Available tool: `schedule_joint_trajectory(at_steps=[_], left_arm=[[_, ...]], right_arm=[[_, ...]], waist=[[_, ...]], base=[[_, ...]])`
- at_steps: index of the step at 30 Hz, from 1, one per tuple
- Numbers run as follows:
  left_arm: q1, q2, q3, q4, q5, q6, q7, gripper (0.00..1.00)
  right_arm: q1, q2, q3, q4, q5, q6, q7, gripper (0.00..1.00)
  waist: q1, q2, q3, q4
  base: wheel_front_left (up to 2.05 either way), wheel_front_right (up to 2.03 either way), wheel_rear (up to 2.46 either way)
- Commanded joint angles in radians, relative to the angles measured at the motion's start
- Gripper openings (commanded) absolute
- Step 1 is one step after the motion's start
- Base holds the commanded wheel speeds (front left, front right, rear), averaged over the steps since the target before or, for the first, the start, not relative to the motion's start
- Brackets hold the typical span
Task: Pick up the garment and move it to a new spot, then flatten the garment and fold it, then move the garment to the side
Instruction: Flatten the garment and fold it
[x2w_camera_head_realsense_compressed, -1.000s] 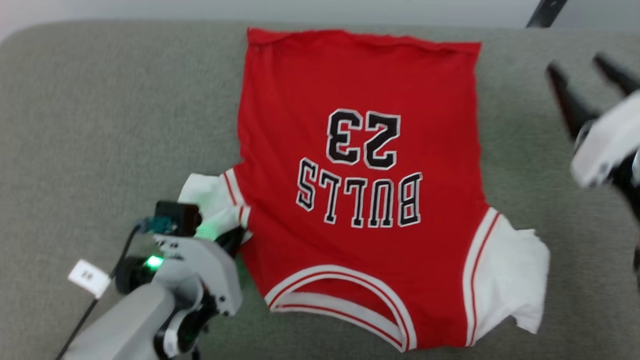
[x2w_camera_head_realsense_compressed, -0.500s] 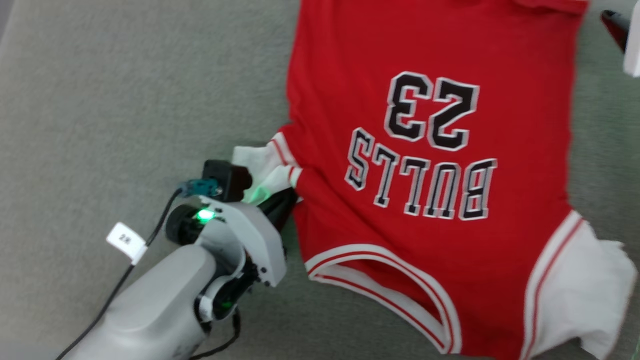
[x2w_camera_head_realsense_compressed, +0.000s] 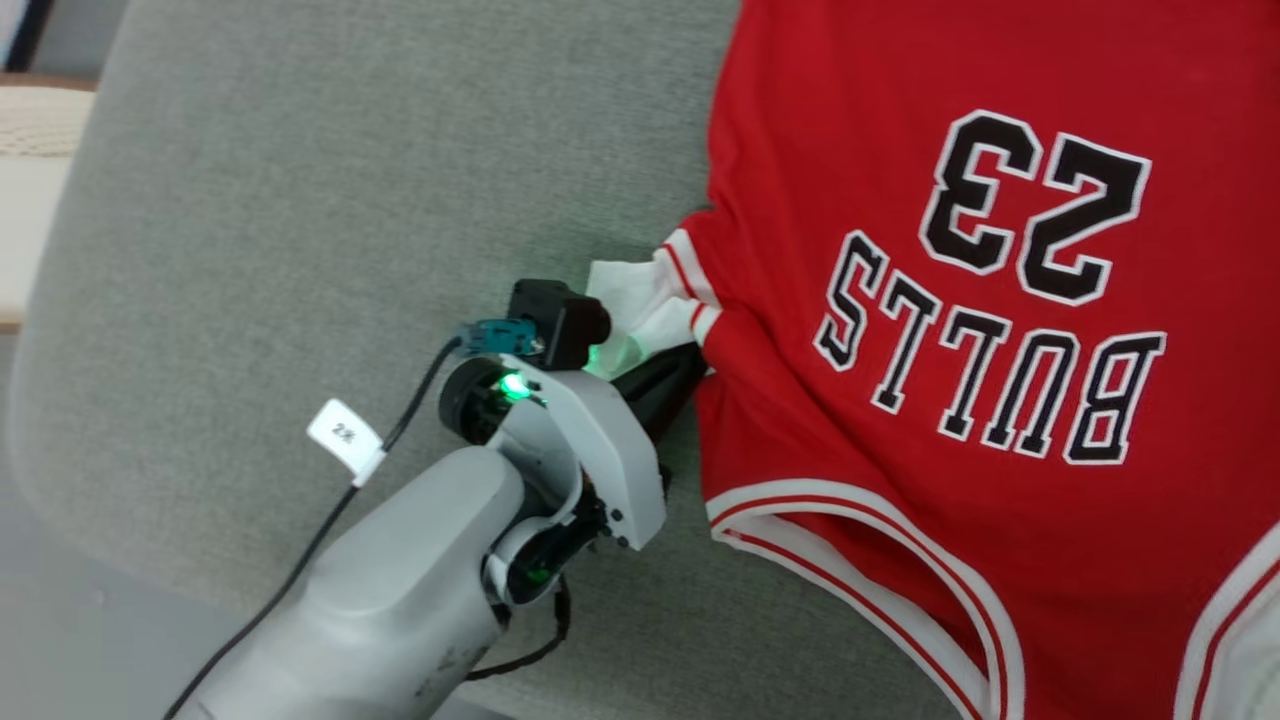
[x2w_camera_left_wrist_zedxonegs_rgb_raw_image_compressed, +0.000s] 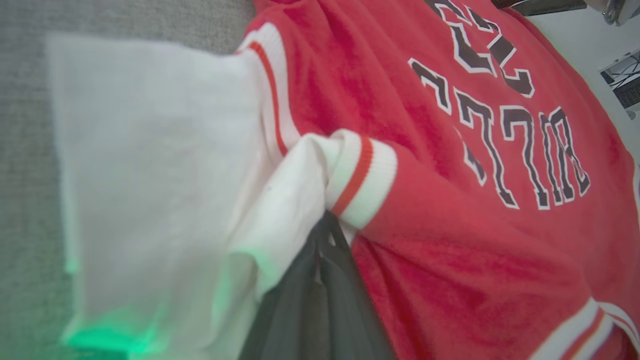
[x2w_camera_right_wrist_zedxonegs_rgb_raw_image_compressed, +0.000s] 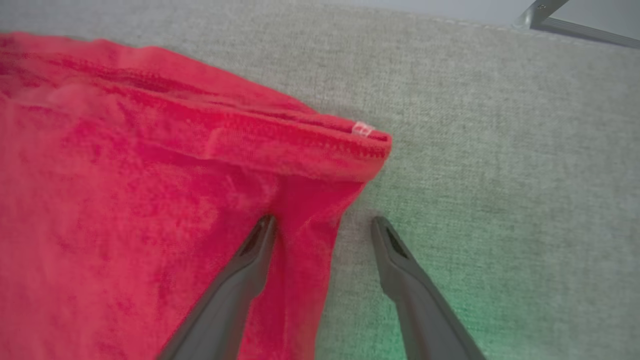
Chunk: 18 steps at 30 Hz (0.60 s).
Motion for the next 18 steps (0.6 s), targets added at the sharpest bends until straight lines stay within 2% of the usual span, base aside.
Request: schedule_joint_trajectory(at_steps=[1, 7, 9, 14, 18], left_arm=[[0.028, 0.009, -0.022, 0.089, 0.004, 0.025, 0.022, 0.00], [0.020, 0.019, -0.008, 0.162, -0.007, 0.019, 0.015, 0.00], [0.021, 0.027, -0.001, 0.176, -0.010, 0.018, 0.011, 0.00], [0.038, 0.058, 0.021, 0.204, -0.028, 0.026, 0.005, 0.00], [0.062, 0.083, 0.036, 0.208, -0.044, 0.041, -0.002, 0.00]], right_arm=[[0.058, 0.026, -0.028, 0.066, -0.022, 0.000, 0.008, 0.00], [0.014, 0.083, -0.078, 0.091, -0.089, 0.003, -0.029, 0.00], [-0.013, 0.104, -0.069, 0.091, -0.089, 0.003, -0.048, 0.00], [-0.048, 0.110, -0.020, 0.101, -0.069, 0.002, -0.069, 0.00], [-0.016, 0.112, 0.051, 0.116, -0.011, 0.001, -0.054, 0.00]], waist=[[0.0000, -0.0001, 0.027, 0.032], [0.0000, -0.0001, 0.007, 0.008], [0.0000, -0.0001, -0.008, -0.006], [0.0000, -0.0001, -0.051, -0.060], [0.0000, -0.0001, -0.087, -0.106]], base=[[0.00, 0.00, 0.00], [0.00, 0.00, 0.00], [0.00, 0.00, 0.00], [0.00, 0.00, 0.00], [0.00, 0.00, 0.00]])
